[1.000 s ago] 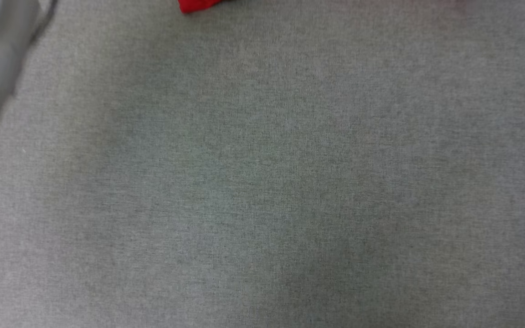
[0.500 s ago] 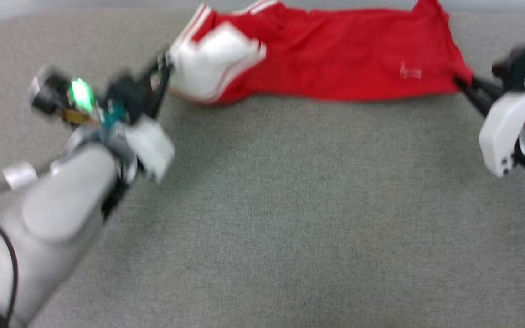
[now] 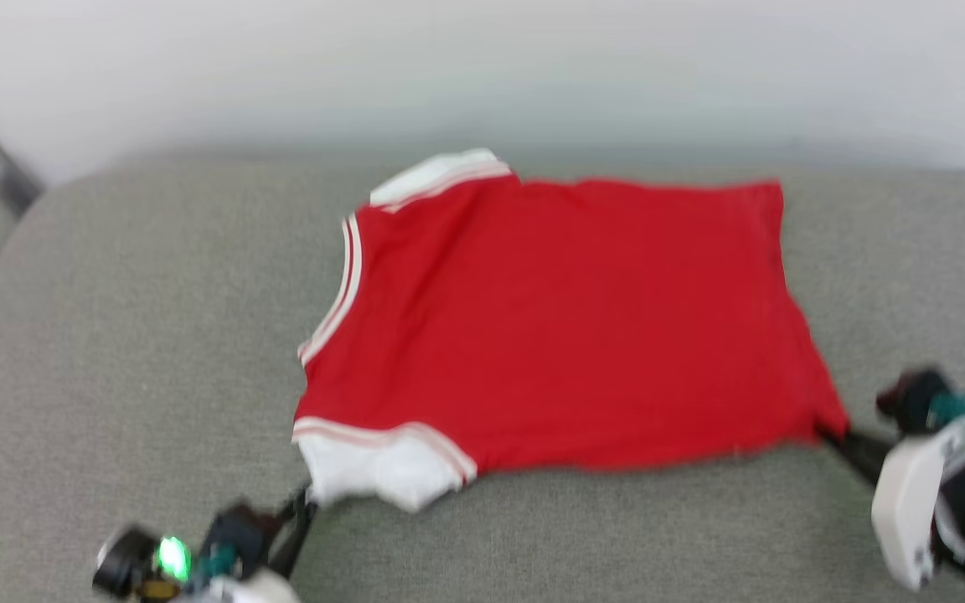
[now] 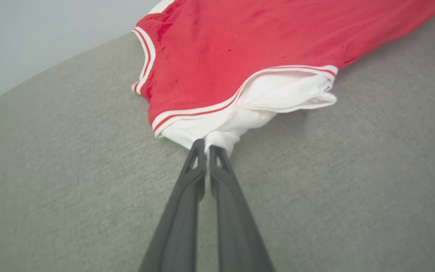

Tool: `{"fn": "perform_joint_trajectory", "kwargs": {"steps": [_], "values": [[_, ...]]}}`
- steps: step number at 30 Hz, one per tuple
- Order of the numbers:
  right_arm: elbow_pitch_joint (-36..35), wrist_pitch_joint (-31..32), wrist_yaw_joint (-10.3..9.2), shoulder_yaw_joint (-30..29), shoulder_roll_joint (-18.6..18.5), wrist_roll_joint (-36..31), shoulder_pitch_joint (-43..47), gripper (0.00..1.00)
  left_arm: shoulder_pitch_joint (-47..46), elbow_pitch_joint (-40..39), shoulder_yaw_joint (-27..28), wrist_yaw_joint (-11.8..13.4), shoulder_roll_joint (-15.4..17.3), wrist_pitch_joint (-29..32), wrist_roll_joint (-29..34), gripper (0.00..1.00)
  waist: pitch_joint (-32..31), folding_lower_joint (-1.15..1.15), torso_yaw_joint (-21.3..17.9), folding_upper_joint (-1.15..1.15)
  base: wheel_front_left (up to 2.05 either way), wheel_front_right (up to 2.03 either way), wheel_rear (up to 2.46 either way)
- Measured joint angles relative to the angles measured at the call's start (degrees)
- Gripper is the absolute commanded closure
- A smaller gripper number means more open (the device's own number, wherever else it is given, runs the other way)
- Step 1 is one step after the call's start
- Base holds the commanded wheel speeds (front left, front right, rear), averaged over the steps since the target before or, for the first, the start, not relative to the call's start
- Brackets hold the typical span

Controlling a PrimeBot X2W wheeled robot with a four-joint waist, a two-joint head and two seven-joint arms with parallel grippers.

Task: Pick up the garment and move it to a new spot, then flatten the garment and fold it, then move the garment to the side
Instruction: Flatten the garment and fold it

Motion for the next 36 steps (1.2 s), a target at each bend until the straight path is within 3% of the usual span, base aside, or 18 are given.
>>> {"fn": "perform_joint_trajectory", "kwargs": {"steps": [7, 18, 19, 28, 36], "values": [[-5.42, 1.87, 0.0, -5.8, -2.12, -0.13, 14.5, 1.0, 11.23, -8.17, -2.11, 4.98, 3.47, 1.58, -2.65, 1.0, -6.45, -0.01, -0.28, 0.0, 0.0, 0.0, 0.0], [-12.32, 7.39, 0.0, -18.55, -2.87, -3.41, 33.35, 1.0, 19.17, -13.17, -6.78, 7.61, 3.6, 5.27, -4.49, 1.0, -10.29, -0.01, 0.0, 0.0, 0.0, 0.0, 0.0], [-14.73, 9.51, 0.0, -22.63, -2.01, -5.45, 39.52, 1.0, 20.17, -13.7, -7.7, 7.93, 3.66, 6.09, -4.49, 1.0, -10.55, 0.0, 0.17, 0.0, 0.0, 0.0, 0.0], [-20.34, 13.59, 0.0, -32.74, 0.99, -10.12, 43.08, 1.0, 16.81, -13.29, -6.84, 7.15, 4.01, 6.01, -2.96, 1.0, -9.87, 0.0, 0.04, 0.0, 0.0, 0.0, 0.0], [-25.28, 17.08, 0.0, -38.38, 1.75, -11.92, 41.07, 1.0, 3.7, -11.84, -5.21, 2.71, 5.52, 10.77, 1.43, 1.0, -8.24, 0.01, -0.39, 0.0, 0.0, 0.0, 0.0]]}}
